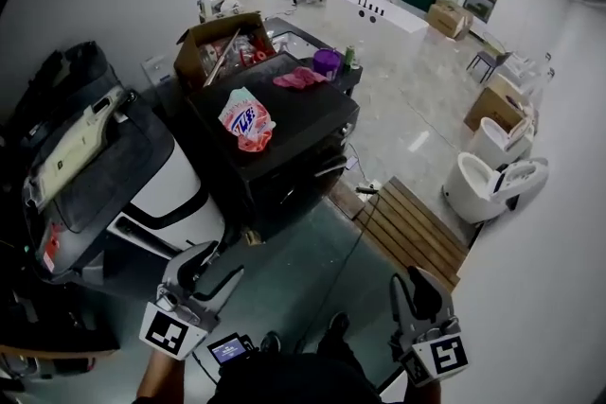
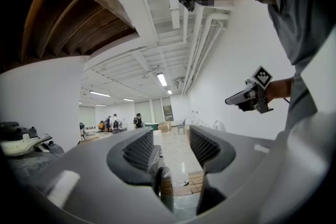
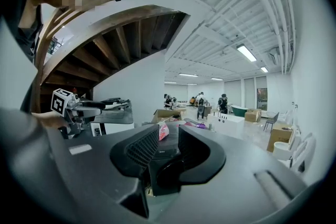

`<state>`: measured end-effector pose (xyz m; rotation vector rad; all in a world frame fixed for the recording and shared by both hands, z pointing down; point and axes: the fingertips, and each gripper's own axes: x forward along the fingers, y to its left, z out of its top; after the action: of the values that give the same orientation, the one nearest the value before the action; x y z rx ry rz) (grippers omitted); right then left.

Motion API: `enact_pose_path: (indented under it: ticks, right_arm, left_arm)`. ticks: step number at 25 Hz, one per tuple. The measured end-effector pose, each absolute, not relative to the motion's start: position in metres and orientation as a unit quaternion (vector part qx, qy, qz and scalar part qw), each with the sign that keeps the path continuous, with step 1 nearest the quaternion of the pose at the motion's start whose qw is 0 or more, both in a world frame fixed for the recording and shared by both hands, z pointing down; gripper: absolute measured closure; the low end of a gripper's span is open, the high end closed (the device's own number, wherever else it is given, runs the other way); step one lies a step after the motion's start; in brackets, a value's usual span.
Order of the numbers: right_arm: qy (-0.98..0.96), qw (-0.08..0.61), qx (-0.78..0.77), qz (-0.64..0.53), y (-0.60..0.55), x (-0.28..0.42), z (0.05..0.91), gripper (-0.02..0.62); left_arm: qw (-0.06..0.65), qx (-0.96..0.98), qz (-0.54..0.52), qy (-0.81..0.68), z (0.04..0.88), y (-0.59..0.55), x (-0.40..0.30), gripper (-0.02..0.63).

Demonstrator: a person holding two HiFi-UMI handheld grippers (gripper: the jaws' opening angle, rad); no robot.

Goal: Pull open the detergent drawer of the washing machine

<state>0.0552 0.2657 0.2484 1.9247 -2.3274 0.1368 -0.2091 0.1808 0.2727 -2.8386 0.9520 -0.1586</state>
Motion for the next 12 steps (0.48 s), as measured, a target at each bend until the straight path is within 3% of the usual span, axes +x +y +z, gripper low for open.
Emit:
enact_pose_path:
  ticks: [12]
  right_arm:
    - [-0.848,0.045,0.526,0.057,0.179,0.121,0.257,0.495]
  left_arm:
    - [0.050,-0.899,-0.091,0.425,0.262,0.167,-0.145,0.338]
